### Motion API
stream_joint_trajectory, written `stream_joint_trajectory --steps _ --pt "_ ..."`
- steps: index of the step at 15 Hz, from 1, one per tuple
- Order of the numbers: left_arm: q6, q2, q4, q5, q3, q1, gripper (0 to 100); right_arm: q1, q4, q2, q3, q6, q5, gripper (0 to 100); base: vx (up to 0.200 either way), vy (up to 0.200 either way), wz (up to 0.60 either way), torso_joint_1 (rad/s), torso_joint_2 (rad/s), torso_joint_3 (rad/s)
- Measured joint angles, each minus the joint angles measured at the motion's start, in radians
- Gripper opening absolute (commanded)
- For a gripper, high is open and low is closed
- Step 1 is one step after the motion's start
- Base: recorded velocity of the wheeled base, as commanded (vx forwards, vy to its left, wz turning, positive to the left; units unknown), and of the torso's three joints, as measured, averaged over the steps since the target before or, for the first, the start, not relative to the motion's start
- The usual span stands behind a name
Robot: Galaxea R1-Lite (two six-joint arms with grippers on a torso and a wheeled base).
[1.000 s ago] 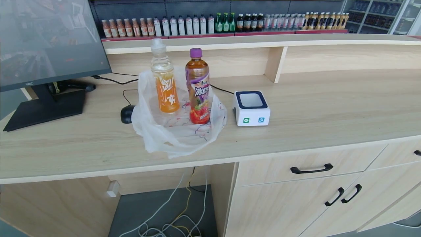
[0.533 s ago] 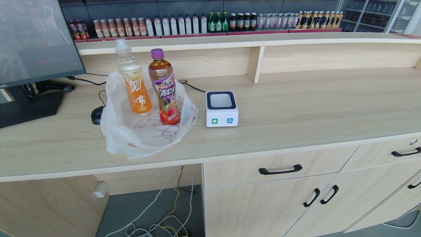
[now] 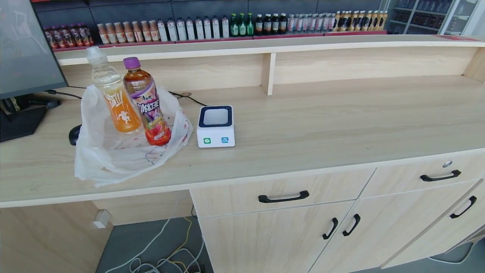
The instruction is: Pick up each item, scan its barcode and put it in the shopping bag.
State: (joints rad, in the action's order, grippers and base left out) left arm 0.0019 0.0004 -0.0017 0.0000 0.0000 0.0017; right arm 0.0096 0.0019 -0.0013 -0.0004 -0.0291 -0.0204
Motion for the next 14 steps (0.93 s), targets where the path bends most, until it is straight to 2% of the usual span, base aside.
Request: stream_joint_trajectory --steps 14 --pt "0.001 0.000 0.000 0.000 0.000 0.000 100 -0.001 0.000 0.000 0.000 -0.002 0.000 100 0.000 0.000 0.00 0.000 0.00 0.000"
